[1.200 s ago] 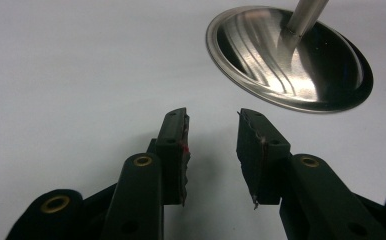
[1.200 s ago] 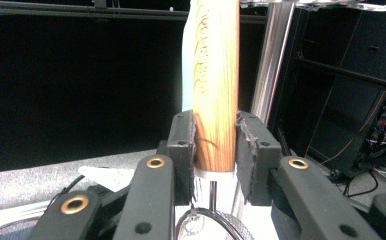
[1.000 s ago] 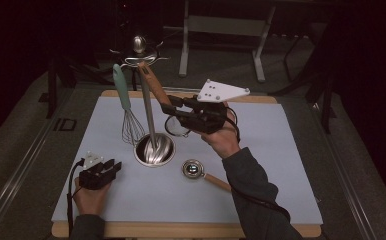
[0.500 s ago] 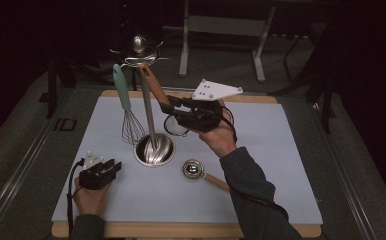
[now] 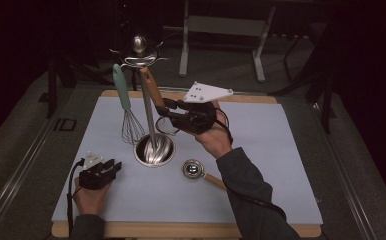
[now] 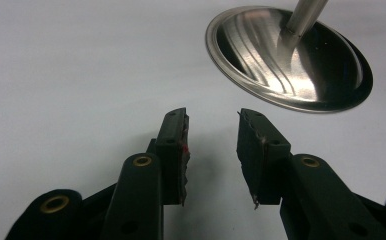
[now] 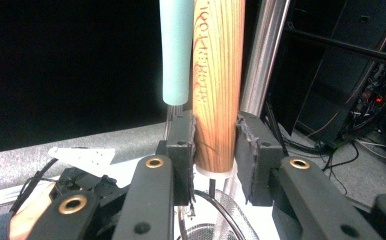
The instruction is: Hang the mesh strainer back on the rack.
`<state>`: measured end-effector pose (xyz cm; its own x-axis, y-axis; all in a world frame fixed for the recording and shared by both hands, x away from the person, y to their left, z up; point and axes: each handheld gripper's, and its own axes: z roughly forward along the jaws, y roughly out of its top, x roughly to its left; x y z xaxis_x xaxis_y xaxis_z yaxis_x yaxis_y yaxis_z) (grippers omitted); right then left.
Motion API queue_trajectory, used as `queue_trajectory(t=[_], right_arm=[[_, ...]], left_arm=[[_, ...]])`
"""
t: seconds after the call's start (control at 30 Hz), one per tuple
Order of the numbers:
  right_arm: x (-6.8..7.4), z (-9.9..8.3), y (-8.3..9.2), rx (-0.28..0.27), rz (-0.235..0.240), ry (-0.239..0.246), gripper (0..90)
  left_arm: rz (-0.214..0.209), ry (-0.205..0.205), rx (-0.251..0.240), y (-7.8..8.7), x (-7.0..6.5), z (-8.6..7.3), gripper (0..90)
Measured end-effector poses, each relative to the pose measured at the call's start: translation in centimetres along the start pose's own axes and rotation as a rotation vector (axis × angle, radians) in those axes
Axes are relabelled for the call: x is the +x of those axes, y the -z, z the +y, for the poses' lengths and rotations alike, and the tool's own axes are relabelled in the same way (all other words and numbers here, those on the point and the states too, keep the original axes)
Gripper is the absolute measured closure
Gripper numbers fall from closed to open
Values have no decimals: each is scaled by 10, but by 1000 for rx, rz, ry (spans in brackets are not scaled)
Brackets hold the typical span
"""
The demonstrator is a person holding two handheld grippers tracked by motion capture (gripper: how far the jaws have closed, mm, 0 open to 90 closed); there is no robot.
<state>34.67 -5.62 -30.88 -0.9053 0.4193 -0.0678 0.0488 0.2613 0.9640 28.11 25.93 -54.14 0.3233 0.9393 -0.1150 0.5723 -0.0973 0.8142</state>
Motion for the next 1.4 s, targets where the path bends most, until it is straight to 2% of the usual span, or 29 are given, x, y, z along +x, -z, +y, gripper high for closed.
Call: queue_trajectory(t=[0.53, 0.7, 1.03, 1.23, 1.33, 1.4], right_arm=[[2, 1, 2, 14, 25, 13, 646], [0, -1, 6, 44, 25, 23, 639], [-9, -14, 8, 155, 12, 10, 628], [-10, -28, 13, 210, -11, 48, 621], [-10, -39, 17, 261, -36, 74, 617], [-8, -47, 18, 316, -67, 106, 617]], left_arm=[[1, -3, 1, 0, 0, 0, 650], [0, -5, 3, 0, 0, 0, 650], [-1, -5, 4, 0, 0, 0, 656], [-2, -6, 4, 0, 0, 0, 656], [-1, -6, 3, 0, 0, 0, 656], [-1, -7, 3, 0, 0, 0, 657]])
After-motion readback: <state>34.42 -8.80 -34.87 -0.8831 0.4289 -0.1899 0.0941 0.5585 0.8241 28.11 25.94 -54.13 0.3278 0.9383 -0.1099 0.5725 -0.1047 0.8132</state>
